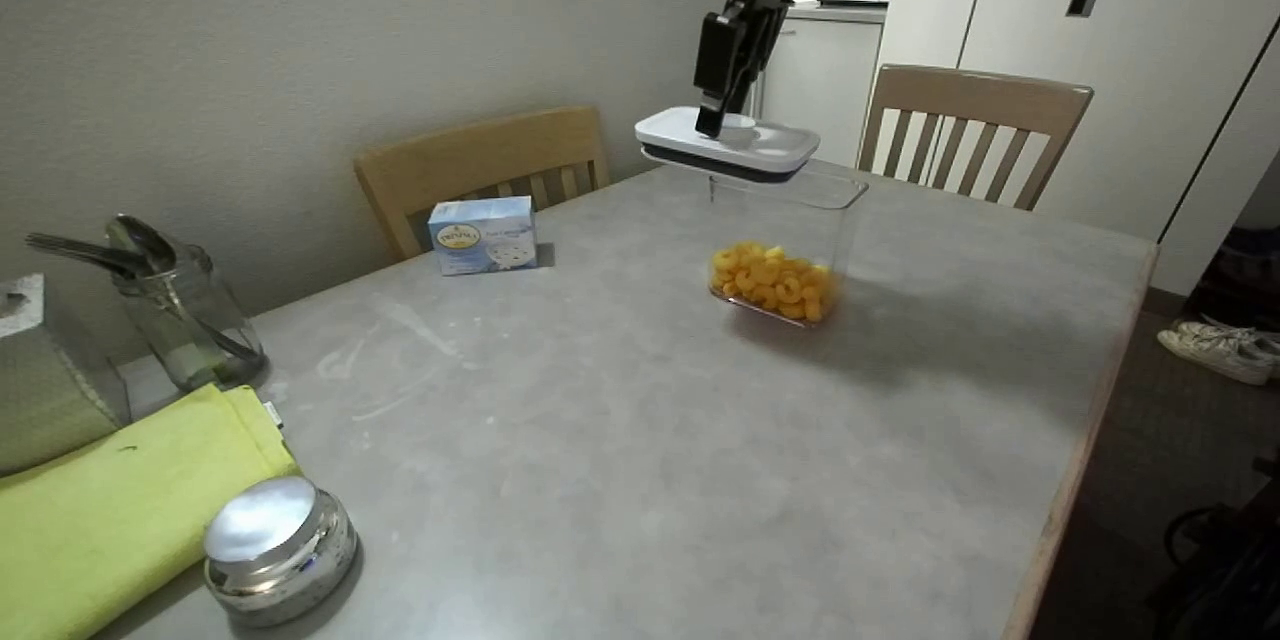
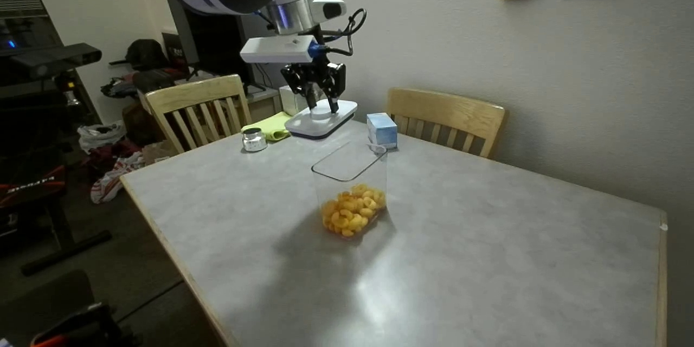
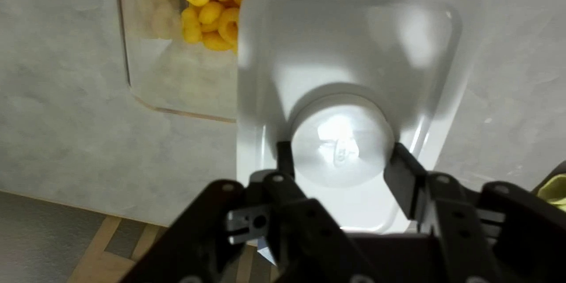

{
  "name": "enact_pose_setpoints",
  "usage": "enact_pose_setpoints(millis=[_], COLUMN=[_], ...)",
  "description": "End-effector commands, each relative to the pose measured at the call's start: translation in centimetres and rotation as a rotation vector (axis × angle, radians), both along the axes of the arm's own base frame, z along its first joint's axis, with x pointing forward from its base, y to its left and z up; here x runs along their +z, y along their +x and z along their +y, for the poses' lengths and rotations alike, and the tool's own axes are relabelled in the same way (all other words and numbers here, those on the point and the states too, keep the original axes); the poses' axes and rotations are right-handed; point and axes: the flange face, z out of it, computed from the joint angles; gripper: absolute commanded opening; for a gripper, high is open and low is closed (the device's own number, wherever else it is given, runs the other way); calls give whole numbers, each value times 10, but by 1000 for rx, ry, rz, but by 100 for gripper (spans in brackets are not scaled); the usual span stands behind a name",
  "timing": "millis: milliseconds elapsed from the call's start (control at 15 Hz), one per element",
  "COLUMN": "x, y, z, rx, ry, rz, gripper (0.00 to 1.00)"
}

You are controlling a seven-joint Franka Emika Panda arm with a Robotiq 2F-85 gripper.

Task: Push the knob on the lid then lift it and place it on the table

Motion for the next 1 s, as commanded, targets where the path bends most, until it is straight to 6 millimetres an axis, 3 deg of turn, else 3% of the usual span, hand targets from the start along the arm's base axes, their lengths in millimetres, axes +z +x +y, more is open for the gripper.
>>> enact_pose_setpoints(millis=[0, 400, 933], x=[-6, -43, -117], y=[3, 2, -7], z=[22, 64, 100], rx=[-17, -27, 42], ry=[11, 35, 53], rz=[0, 18, 115], gripper=[29, 29, 29])
